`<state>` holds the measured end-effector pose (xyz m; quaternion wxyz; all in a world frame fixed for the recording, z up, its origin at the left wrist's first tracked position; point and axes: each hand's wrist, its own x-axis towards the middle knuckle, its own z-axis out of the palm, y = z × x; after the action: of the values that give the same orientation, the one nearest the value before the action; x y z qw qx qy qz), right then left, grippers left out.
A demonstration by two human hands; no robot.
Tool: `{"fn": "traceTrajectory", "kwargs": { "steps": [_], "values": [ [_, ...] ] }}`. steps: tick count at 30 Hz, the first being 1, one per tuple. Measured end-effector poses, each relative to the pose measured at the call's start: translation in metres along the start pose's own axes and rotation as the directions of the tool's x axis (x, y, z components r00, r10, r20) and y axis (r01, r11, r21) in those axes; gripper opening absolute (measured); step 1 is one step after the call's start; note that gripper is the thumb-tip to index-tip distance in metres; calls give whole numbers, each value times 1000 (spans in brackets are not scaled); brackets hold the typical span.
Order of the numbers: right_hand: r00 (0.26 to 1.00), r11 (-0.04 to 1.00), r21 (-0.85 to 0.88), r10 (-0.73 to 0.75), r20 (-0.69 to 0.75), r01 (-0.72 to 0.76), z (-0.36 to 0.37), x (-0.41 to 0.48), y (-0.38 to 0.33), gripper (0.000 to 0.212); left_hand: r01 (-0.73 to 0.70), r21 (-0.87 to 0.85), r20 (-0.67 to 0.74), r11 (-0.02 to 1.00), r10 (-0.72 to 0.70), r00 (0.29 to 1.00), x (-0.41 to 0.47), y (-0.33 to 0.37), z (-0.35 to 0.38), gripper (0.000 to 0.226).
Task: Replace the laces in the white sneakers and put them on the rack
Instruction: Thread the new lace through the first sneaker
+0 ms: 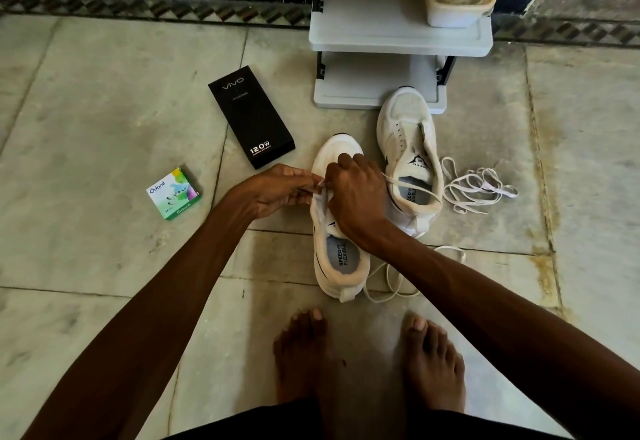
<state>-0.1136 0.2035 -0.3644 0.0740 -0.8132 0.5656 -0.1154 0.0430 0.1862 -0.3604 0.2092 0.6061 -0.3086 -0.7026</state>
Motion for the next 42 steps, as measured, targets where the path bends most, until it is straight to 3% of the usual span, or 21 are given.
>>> {"fn": "traceTrajectory", "kwargs": {
  "steps": [3,7,10,13,16,22,30,36,38,42],
  "values": [
    [999,999,33,27,-25,-27,1,0,-1,34,-2,-3,0,1000,2,1000,-1,1,0,17],
    [991,987,89,131,4,-130,-1,1,1,10,-11,-4,-5,1000,11,1000,-3,1,1,14],
    [987,974,156,162,24,-164,-5,4,3,7,-13,11,-12,1000,14,1000,-4,2,1,12],
    [994,975,193,107,36,-112,-10,5,4,17,-9,30,-40,1000,10,999,-5,4,3,16],
    [994,991,125,27,103,-40,-18,3,0,23,-11,33,-74,999,13,997,-7,6,8,19],
    [990,982,160,80,115,-98,-25,-2,-8,18,-12,-1,-109,1000,12,994,-11,6,11,14],
    [944,997,64,-57,324,39,-41,15,-2,29,-10,5,-102,1000,11,995,-14,6,12,13],
    [963,993,-20,-109,248,117,-35,8,-3,30,-19,47,-105,999,24,994,-15,6,10,10],
    [968,996,40,-88,235,81,-31,6,1,29,-26,66,-110,997,34,993,-16,6,9,13],
    [980,941,315,71,184,-127,-29,6,13,19,-32,103,-130,994,45,991,-16,6,10,19]
  ]
}}
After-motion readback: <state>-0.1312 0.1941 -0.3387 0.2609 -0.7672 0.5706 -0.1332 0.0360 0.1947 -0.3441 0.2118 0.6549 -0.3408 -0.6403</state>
